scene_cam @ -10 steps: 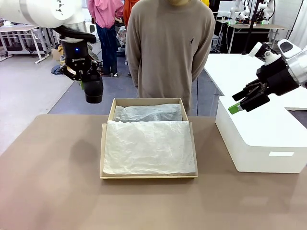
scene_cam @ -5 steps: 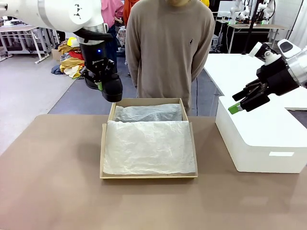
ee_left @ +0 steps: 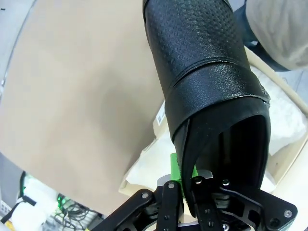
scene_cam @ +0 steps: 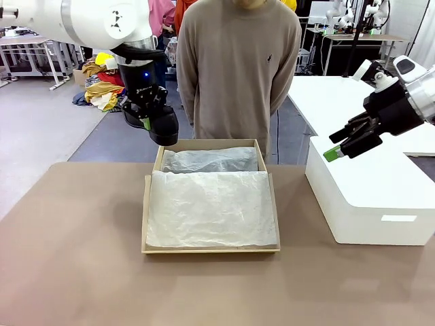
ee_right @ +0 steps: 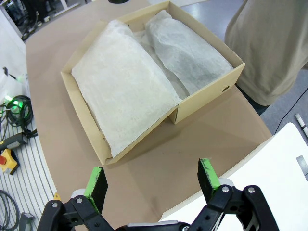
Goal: Pack the shoes into the box.
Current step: Place the other shoe of the Shoes into the Shoes Box.
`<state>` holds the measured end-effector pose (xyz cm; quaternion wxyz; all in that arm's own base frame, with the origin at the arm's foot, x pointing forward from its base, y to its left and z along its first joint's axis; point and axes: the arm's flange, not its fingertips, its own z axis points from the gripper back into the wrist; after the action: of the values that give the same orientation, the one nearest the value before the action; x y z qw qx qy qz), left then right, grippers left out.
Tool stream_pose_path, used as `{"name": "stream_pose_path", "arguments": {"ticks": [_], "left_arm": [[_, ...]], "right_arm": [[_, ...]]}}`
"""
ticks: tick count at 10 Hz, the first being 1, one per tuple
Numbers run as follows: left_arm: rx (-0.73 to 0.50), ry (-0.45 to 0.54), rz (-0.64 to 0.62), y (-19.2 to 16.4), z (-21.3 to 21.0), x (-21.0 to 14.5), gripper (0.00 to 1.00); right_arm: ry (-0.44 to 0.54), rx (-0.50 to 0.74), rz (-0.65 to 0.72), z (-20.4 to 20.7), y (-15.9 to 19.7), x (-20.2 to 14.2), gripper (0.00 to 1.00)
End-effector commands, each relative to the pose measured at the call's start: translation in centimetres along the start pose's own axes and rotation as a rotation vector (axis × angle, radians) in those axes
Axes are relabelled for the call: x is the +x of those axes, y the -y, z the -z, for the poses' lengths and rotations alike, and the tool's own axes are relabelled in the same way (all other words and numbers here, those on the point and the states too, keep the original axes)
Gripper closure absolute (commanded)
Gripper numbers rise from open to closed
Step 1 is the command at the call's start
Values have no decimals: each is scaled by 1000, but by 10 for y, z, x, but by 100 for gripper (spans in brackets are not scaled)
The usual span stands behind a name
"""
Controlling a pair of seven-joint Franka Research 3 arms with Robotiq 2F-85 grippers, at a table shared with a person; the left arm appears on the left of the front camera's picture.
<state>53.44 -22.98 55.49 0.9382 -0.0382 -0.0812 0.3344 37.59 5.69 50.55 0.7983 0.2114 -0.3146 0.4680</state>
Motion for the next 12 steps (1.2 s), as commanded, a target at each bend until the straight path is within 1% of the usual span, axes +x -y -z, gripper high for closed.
{"name": "stream_pose_path", "arguments": {"ticks": [1,3,5,7,9,10,11,12], "left_arm": [[-3,6,6,-4,-7,2,100],[1,0,0,0,0,0,100],[-13,9,-144,18,-3,-25,100],[-34,21,-256,41,-6,-46,100],[-37,48,-334,62,-3,-64,100],[-50,23,-389,70,0,-72,100],[-61,49,-444,80,4,-83,100],[-50,65,-472,86,8,-91,100]], "right_arm": [[33,9,-26,2,4,1,0],[33,9,-26,2,4,1,0],[33,9,-26,2,4,1,0],[33,9,-26,2,4,1,0],[33,9,-26,2,4,1,0],[33,9,-26,2,4,1,0],[33,9,-26,2,4,1,0],[33,9,-26,2,4,1,0]]}}
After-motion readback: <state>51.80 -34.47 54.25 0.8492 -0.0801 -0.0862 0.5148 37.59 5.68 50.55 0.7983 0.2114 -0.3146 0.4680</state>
